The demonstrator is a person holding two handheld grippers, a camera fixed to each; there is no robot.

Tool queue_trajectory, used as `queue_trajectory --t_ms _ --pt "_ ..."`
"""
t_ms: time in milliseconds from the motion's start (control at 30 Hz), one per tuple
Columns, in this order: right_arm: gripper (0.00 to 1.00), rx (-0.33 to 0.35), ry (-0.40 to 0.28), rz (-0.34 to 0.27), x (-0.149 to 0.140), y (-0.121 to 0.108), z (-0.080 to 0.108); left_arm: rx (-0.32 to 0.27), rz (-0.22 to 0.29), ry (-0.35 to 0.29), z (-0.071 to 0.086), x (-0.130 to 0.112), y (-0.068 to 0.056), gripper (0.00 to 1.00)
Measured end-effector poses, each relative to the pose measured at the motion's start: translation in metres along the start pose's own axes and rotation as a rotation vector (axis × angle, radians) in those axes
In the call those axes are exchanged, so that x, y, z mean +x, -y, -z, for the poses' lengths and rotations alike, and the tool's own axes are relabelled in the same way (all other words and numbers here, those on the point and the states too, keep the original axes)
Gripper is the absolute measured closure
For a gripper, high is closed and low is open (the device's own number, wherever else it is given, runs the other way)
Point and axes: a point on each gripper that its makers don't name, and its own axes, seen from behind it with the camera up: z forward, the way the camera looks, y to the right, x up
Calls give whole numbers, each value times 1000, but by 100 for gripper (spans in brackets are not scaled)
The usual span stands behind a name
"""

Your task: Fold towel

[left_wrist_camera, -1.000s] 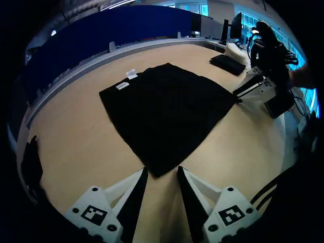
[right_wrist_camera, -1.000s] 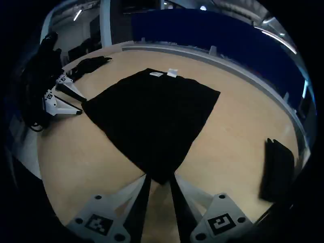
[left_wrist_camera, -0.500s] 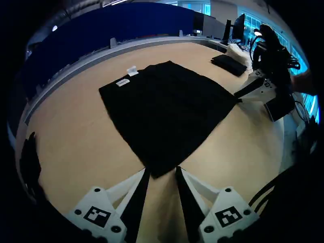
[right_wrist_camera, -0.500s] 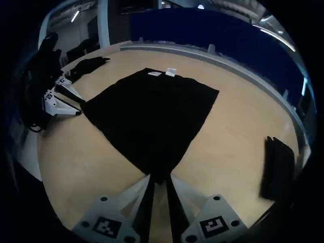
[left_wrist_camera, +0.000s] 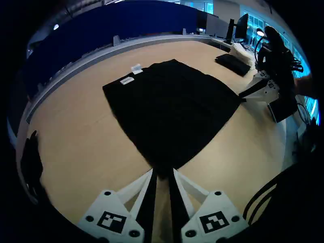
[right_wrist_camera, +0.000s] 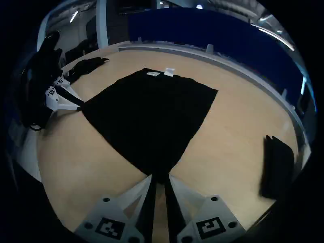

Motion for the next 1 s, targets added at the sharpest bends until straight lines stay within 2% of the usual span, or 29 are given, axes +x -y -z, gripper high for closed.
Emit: queue_trajectory --t_ms 167,300,600,800,1000 --pt "86 -1 0 2 1 1 0 0 8 0 1 0 -2 90" --pt "86 -2 -2 1 2 0 1 -5 10 -3 2 1 -3 90" --pt "87 -4 -15 -12 9 -2 6 -9 65 -7 6 5 -7 91" --pt "87 -6 -24 -6 18 -5 14 0 49 -21 15 15 -8 91" --pt "87 -9 -45 -3 34 -5 29 16 56 -36 30 29 -4 91"
